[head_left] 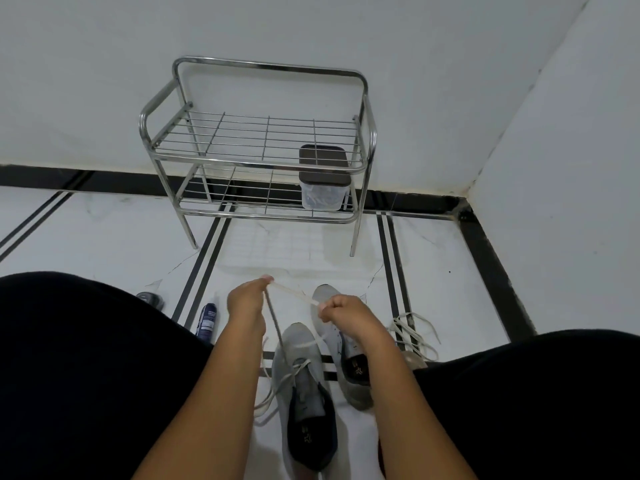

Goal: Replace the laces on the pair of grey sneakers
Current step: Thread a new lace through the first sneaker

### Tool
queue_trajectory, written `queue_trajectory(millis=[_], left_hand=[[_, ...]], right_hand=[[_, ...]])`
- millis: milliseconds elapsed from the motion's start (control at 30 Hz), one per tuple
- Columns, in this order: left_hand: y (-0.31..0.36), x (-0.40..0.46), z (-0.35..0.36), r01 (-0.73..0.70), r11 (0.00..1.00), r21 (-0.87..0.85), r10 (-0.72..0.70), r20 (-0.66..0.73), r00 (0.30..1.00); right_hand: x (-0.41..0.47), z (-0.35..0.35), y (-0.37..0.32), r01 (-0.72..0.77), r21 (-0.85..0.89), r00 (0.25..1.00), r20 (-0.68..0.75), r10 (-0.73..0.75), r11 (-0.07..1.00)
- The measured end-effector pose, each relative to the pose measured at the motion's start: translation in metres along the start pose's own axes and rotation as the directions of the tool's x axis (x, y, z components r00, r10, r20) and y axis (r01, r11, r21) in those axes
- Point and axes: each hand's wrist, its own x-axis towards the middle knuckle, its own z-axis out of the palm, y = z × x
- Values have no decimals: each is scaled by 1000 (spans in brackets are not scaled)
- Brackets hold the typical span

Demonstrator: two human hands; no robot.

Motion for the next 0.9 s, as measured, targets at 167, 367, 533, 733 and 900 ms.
queue_trajectory(millis=[167,367,533,733,900], left_hand=[[-13,23,-21,61,997,-54,-73,-259,963],[-40,41,-25,123,978,166,-60,-342,938],[-44,13,7,-418,744,521,344,238,908],[-51,4,7,-432,808,401,80,651,755],[-57,20,7,-402,808,431,143,518,843]], right_hand=[[7,-23,0,-195,-386,971,-207,121,902],[3,-22,-4,-118,-582,968,-246,-36,805],[6,5,-11,77,-450,947,-246,-206,890],[13,4,-7,91,-328,954,-242,-177,940],[22,12,5,78,-260,935,-316,-161,962]])
